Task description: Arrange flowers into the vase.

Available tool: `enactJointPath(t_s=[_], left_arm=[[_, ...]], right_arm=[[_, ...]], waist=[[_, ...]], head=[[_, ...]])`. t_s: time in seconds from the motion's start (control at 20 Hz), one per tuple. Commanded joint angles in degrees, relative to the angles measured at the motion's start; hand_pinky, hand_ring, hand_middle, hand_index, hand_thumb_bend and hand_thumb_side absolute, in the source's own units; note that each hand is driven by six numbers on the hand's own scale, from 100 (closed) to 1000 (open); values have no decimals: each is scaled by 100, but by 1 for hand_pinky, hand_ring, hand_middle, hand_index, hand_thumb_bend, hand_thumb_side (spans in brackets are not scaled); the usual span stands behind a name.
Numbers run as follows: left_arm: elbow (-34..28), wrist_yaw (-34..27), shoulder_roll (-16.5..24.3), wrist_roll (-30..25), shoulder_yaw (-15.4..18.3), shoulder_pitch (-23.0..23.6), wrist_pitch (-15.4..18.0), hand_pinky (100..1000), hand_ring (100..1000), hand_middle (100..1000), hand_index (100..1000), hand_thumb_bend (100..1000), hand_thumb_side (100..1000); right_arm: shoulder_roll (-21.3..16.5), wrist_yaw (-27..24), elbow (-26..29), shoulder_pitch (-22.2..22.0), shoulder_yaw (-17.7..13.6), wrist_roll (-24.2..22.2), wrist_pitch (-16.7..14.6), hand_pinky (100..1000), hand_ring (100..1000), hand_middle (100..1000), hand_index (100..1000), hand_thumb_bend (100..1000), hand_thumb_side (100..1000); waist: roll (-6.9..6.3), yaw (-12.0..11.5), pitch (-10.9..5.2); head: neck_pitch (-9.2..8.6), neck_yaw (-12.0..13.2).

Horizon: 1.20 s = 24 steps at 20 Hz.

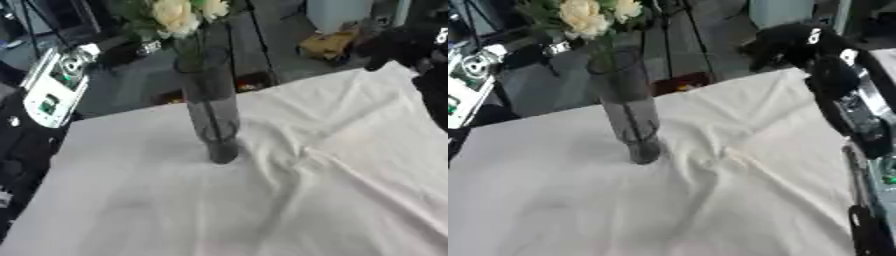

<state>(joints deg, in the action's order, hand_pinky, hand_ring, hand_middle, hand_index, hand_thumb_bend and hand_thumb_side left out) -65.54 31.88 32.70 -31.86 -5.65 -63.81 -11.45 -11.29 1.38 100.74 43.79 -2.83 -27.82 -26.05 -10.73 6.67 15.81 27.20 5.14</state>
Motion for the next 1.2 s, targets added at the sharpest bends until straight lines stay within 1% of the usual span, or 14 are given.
enactJointPath(t_s=[0.05,0.1,0.2,0.3,0.5,0.6,0.7,0.75,0.9,0.95,1.1,1.2], left_arm=[[-253,-79,293,-147,-1,-34,-25,836,968,1000,1000,576,1000],[-282,-89,304,-170,-6,-20,-37,837,967,1000,1000,559,1000],[-391,-139,372,-262,-47,79,-30,837,967,1000,1000,557,1000],[-470,-166,404,-321,-52,122,-55,837,967,1000,1000,557,1000],[-822,-326,618,-448,-57,429,-25,834,963,1000,1000,512,1000],[-1060,-464,703,-402,2,645,60,831,961,1000,1000,507,1000],[-1340,-609,800,-299,112,867,115,811,947,1000,1000,482,1000],[-1489,-660,844,-220,220,1003,175,802,940,1000,1000,512,1000],[-1935,-732,932,44,473,1432,326,796,935,998,1000,530,1000],[-2089,-741,952,139,509,1547,325,796,935,998,1000,530,1000],[-2551,-753,982,403,473,1766,124,796,935,998,1000,530,1000],[-2870,-750,996,453,449,1869,-65,796,935,998,1000,530,1000]], right_arm=[[17,33,128,72,-31,44,-11,767,763,570,829,236,1000],[20,36,128,72,-30,49,-13,767,763,571,829,234,1000],[36,45,127,71,-37,67,-16,767,763,571,829,233,1000],[42,54,125,70,-36,78,-20,767,763,571,829,233,1000],[56,66,146,31,-62,131,-15,766,764,574,829,225,1000],[72,72,166,10,-68,161,-8,766,764,575,829,224,1000],[82,78,188,-10,-83,194,5,766,765,576,829,219,1000],[86,83,202,-23,-96,217,14,766,765,577,829,215,1000],[112,100,263,-27,-107,273,41,766,765,579,829,210,1000],[119,106,281,-24,-103,284,51,766,765,579,829,210,1000],[129,118,310,-18,-94,299,73,766,765,579,829,210,1000],[130,122,318,-16,-92,302,79,766,765,579,829,210,1000]], waist=[[74,-19,-167],[79,-22,-169],[108,-45,-189],[115,-50,-194],[157,-113,-249],[173,-131,-276],[196,-172,-298],[210,-206,-310],[228,-262,-306],[229,-265,-300],[227,-263,-292],[227,-262,-289]], head=[[65,-38],[77,-44],[135,-73],[151,-79],[233,-154],[260,-161],[270,-195],[270,-220],[235,-257],[225,-258],[212,-254],[209,-253]])
